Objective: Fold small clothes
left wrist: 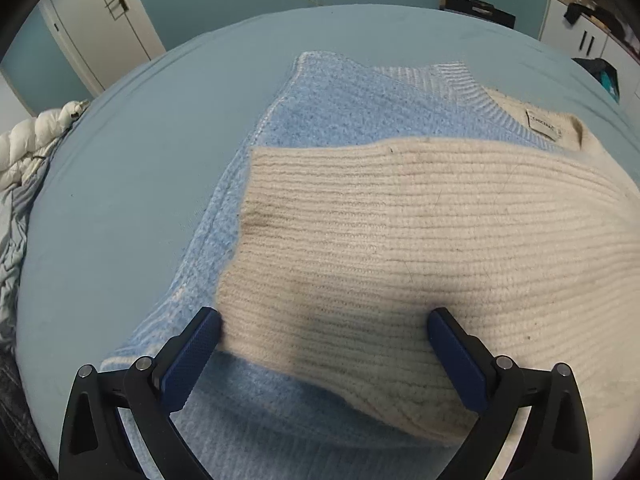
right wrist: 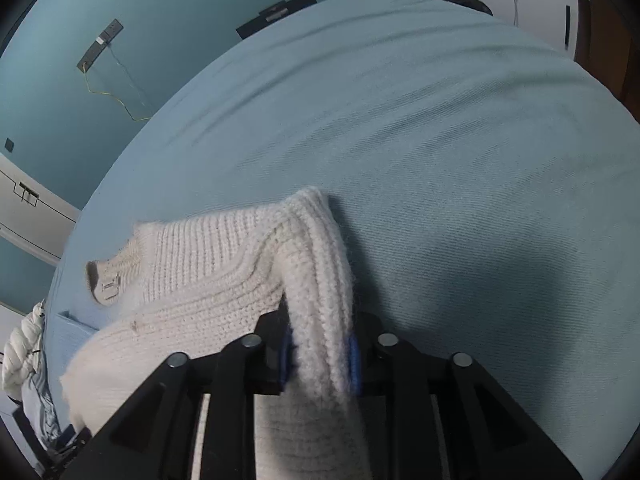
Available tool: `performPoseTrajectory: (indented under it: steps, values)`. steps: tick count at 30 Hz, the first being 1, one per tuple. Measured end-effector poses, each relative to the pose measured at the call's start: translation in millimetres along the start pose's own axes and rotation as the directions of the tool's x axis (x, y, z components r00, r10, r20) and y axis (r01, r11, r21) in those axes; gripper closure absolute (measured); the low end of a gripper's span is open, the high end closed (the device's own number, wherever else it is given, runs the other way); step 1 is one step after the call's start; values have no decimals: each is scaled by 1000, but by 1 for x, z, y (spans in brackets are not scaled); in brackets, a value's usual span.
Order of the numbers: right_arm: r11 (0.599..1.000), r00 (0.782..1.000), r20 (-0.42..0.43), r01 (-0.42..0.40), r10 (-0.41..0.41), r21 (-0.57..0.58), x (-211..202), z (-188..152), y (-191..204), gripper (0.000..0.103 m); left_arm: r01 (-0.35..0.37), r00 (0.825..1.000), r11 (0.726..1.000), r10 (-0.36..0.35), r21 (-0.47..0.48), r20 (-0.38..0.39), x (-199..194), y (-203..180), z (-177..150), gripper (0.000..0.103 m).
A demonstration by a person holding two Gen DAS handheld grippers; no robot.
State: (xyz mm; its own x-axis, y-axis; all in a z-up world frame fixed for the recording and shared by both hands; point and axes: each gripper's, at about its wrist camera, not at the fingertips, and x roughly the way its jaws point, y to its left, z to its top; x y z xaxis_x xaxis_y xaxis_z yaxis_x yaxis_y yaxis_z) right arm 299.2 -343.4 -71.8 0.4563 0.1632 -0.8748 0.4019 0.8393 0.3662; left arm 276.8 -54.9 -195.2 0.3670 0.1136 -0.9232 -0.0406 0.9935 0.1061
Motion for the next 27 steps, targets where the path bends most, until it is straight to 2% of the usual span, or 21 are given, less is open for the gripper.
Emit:
performPoseTrajectory:
  steps: [2, 4, 5, 6, 7, 9, 10, 12, 13, 14, 15, 16, 17, 18, 20, 23, 26, 27]
  values:
    - [998, 998, -3, 56, -56, 36, -21, 3, 3, 69, -27, 1000, 999, 27, -30, -3, -12, 3, 5, 1]
    - [996, 989, 121, 79, -82, 32, -53, 0, 15, 66, -40, 996, 998, 43, -46, 78, -31, 1, 10, 0]
    - [995, 977, 190, 95, -94, 4, -71, -7, 30, 55, -33, 992, 999, 37, -38, 120, -40, -5, 13, 0]
    - [995, 971, 220, 98, -90, -23, -79, -11, 43, 38, -25, 991, 999, 29, -27, 130, -41, -9, 15, 0]
    - [994, 971, 229, 88, -72, -60, -82, -18, 58, 32, -16, 992, 1000, 16, -4, 126, -37, -17, 16, 0]
    - [982, 978, 205, 64, -26, -178, -76, -36, 93, 31, -20, 997, 999, 16, 49, 82, -26, -30, 13, 0]
    - [959, 985, 174, 56, -7, -279, -66, -52, 119, 31, -35, 998, 997, 31, 70, 61, -22, -32, 7, 0]
    - [908, 992, 128, 49, 5, -416, -57, -78, 138, 32, -74, 997, 991, 73, 110, 12, -1, -41, -1, 0]
    - [875, 995, 98, 59, -13, -480, -44, -91, 149, 32, -70, 997, 992, 68, 104, 24, 2, -41, -2, 0]
    - [836, 996, 53, 85, -66, -542, -23, -107, 160, 32, -63, 997, 994, 60, 90, 42, 1, -39, -3, 0]
    - [813, 992, 14, 113, -128, -571, -4, -117, 164, 32, -57, 998, 995, 54, 86, 29, 1, -38, 0, 0]
    - [795, 985, 18, 150, -173, -588, 10, -128, 164, 32, -49, 999, 995, 48, 86, 13, 0, -36, 2, 0]
    - [795, 987, 59, 157, -152, -585, 5, -131, 163, 31, -39, 999, 996, 39, 85, 1, -11, -29, -1, 0]
    - [802, 988, 55, 151, -146, -577, 0, -132, 163, 31, -41, 999, 996, 42, 83, -3, -17, -24, 1, 0]
    - [828, 990, -16, 108, -140, -551, -16, -133, 158, 32, -60, 998, 995, 58, 83, 19, -34, -16, 3, 0]
    - [869, 1000, 12, 25, -22, -494, -76, -145, 127, 30, -63, 997, 992, 58, 113, 51, -62, -7, 2, 0]
    - [888, 1000, 4, -15, 19, -460, -130, -179, 89, 29, -79, 992, 987, 63, 142, 110, -99, -5, -11, 0]
    - [889, 1000, -11, -31, 29, -457, -135, -177, 85, 29, -85, 989, 985, 66, 148, 131, -109, -3, -19, 0]
